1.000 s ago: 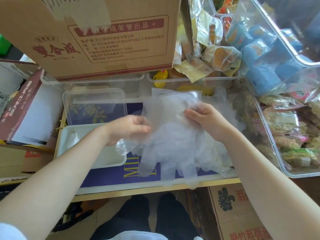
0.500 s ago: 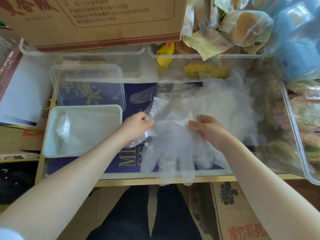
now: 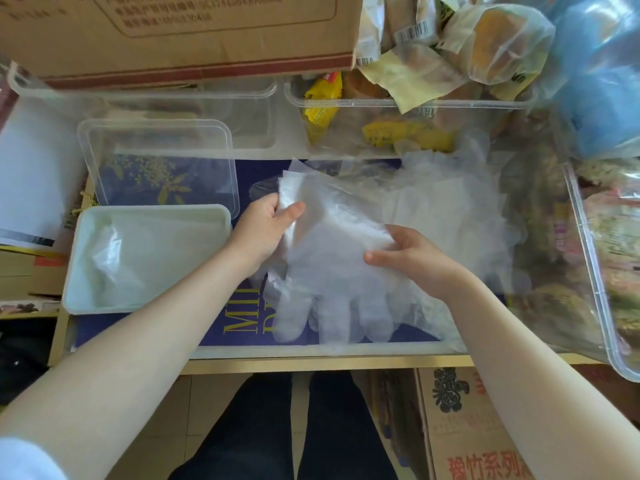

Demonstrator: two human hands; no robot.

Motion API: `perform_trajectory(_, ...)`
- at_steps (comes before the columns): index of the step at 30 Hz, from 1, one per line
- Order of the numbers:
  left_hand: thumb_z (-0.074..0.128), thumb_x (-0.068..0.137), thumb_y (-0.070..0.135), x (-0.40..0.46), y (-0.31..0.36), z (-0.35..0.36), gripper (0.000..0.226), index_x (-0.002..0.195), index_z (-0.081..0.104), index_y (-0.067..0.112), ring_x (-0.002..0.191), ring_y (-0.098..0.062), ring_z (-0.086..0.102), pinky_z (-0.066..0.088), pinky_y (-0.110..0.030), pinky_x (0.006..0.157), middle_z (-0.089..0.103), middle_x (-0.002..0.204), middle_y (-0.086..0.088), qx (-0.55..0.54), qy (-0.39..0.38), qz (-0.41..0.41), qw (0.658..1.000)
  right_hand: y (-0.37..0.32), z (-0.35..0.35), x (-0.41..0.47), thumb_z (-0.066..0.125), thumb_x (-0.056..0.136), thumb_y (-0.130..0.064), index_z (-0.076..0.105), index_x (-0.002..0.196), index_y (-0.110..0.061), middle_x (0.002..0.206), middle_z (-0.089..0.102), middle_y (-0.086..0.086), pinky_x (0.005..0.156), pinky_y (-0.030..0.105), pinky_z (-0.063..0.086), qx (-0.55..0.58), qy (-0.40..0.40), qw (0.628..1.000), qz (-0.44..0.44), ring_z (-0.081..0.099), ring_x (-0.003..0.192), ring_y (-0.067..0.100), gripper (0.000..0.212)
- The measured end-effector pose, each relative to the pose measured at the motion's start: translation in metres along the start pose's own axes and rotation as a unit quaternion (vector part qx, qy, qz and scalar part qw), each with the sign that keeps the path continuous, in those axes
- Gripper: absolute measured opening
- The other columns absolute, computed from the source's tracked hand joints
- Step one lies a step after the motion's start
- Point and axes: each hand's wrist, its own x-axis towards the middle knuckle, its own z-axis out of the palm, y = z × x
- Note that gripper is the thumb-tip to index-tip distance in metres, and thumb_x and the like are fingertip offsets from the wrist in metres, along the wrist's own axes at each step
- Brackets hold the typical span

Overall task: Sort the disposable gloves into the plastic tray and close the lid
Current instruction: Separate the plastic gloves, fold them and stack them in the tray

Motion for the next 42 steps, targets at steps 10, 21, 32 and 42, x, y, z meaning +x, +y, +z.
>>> perform_trajectory(10,0.063,0.085,0.008,-0.011,0.006,-0.027,0.009,0.092,0.067,0.013,0.074,-0.014,0.07,0.055,-0.026,0.068,0.074,0.084,-0.007,0.023,-0.2,-0.071,0.977,0.002,-0.012,0.0,0.064,0.086,-0.012,0.065,0.1,-0.012,0.083,0.071,0.004,0.069,0.029,0.057,0.021,0.044,0.997,-0.067,0.068,0.074,0.018,0.014)
perform_trajectory(21,0.054,0.089,-0.003,-0.017,0.017,-0.03,0.022,0.089,0.064,0.017,0.07,-0.003,0.065,0.047,-0.012,0.067,0.07,0.068,0.007,-0.027,-0.143,0.057,0.988,-0.001,-0.027,-0.008,0.054,0.088,-0.012,0.067,0.106,-0.003,0.108,0.063,0.023,0.094,0.044,0.044,0.149,0.002,0.986,-0.075,0.056,0.099,0.034,0.024)
perform_trajectory(32,0.056,0.079,-0.019,-0.027,0.031,-0.052,0.054,0.068,0.076,0.03,0.078,-0.005,0.061,0.046,-0.015,0.072,0.068,0.081,0.011,0.041,-0.135,0.185,0.973,-0.019,-0.029,-0.024,0.033,0.075,0.011,0.074,0.057,-0.014,0.068,0.071,0.001,0.058,0.02,0.051,0.173,-0.018,0.976,-0.131,0.066,0.064,0.013,0.052)
perform_trajectory(42,0.068,0.069,0.029,-0.039,0.034,-0.046,0.012,0.068,0.057,0.024,0.063,-0.006,0.054,0.043,-0.022,0.063,0.06,0.064,0.012,-0.122,0.059,0.149,0.979,-0.042,0.006,-0.034,0.071,0.08,-0.01,0.066,0.061,-0.013,0.055,0.063,-0.008,0.055,0.019,0.044,0.0,0.121,0.966,-0.23,0.055,0.053,0.005,0.02)
